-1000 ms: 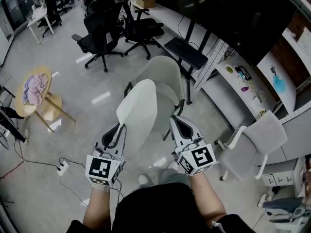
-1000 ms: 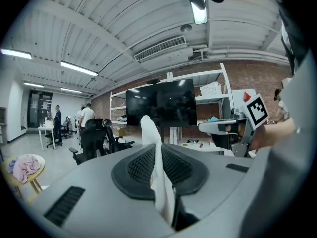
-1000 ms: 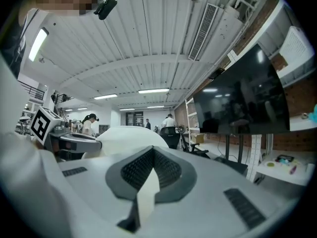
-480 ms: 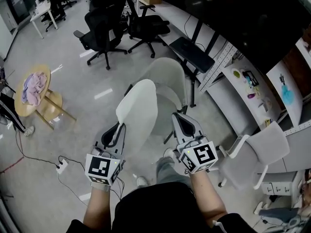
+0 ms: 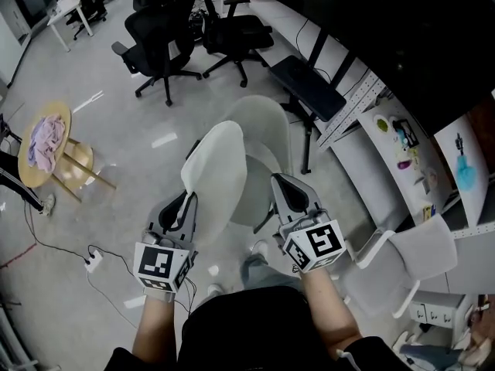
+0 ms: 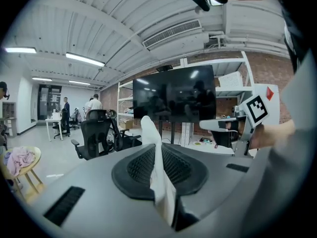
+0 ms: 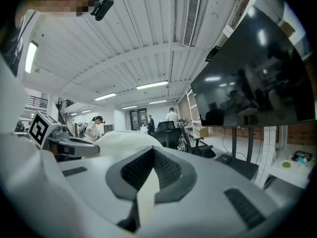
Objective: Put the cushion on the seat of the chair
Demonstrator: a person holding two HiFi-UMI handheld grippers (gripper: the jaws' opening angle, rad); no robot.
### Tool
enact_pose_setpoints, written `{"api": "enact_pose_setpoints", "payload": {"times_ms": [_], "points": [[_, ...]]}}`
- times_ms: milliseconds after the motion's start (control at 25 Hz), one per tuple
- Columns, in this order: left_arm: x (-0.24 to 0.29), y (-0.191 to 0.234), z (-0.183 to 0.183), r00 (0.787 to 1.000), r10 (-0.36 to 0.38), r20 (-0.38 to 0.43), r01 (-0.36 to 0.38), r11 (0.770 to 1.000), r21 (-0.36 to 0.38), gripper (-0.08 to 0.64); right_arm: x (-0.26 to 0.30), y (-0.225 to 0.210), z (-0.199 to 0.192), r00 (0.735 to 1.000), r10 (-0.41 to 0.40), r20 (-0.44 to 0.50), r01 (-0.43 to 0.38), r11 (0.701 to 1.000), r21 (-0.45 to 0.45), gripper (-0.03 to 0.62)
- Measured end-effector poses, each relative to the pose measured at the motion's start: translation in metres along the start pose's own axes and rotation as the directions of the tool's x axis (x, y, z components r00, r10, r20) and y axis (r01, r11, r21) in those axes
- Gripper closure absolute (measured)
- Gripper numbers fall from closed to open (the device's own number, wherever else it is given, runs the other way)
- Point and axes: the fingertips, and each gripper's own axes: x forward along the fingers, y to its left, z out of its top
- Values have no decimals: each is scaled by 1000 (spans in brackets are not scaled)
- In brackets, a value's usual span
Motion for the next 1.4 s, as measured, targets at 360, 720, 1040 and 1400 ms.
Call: {"api": "enact_pose_setpoints", "payload": {"times_ms": [360, 720, 1040, 1400], "points": [[72, -15, 9, 998, 61, -20, -62, 997, -43, 514, 14, -75, 10, 1000, 26, -11, -26, 1000, -3, 584], [117, -38, 12, 996, 83, -45, -86, 994, -65, 514, 16, -127, 9, 1000, 14, 0, -14, 999, 48, 584], [139, -45, 1, 994, 75, -81, -81, 994, -74, 514, 11, -145, -3, 999, -24, -26, 26, 997, 71, 584], [171, -43, -20, 993, 24, -115, -39, 991, -132, 514, 5, -163, -17, 990, -114, -78, 120, 990, 76, 584]]}}
